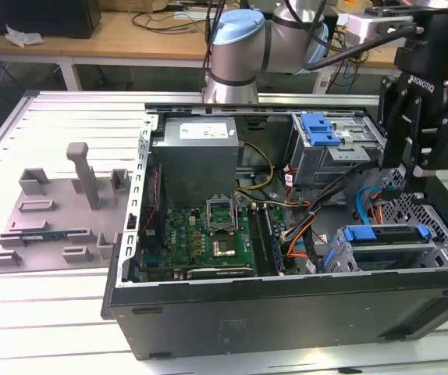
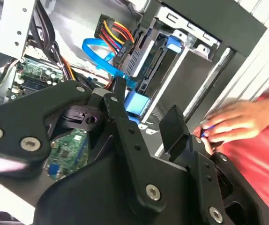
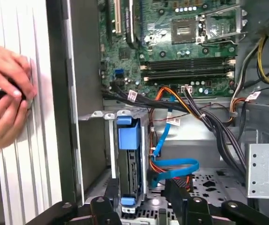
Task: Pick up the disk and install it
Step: 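Insert the first disk wire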
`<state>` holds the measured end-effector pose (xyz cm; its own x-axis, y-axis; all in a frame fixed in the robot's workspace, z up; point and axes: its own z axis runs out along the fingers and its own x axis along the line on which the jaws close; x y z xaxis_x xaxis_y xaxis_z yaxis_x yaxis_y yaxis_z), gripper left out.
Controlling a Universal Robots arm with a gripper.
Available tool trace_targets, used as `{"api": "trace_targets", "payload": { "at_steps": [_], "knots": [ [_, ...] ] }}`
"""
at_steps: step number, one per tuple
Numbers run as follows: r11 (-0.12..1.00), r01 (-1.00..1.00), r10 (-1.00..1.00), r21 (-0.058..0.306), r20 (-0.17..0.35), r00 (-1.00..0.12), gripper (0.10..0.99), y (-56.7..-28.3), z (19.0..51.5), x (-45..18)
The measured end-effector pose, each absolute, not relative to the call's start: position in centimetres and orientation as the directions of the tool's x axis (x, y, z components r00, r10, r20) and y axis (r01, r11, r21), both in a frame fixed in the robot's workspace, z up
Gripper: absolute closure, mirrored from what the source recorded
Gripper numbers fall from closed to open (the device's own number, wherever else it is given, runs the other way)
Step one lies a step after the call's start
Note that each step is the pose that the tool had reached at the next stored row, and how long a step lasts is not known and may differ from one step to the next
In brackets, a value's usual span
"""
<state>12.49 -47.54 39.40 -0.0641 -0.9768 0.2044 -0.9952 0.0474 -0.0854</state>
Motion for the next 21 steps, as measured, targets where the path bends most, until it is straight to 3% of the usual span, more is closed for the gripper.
{"api": "trace_targets", "payload": {
  "at_steps": [3, 6, 13, 21],
  "knots": [
    [0.081, -0.994, -0.974, -0.073, 0.206, -0.094, 0.522, -47.5, 39.1, 12.6],
    [0.081, -0.997, -0.966, -0.020, 0.244, -0.083, 0.522, -47.3, 39.0, 13.8],
    [0.077, -0.997, -0.915, -0.029, 0.395, -0.082, 0.522, -44.6, 38.8, 14.7],
    [0.077, -0.997, -0.910, -0.028, 0.407, -0.082, 0.522, -41.8, 37.2, 17.9]
  ]
}}
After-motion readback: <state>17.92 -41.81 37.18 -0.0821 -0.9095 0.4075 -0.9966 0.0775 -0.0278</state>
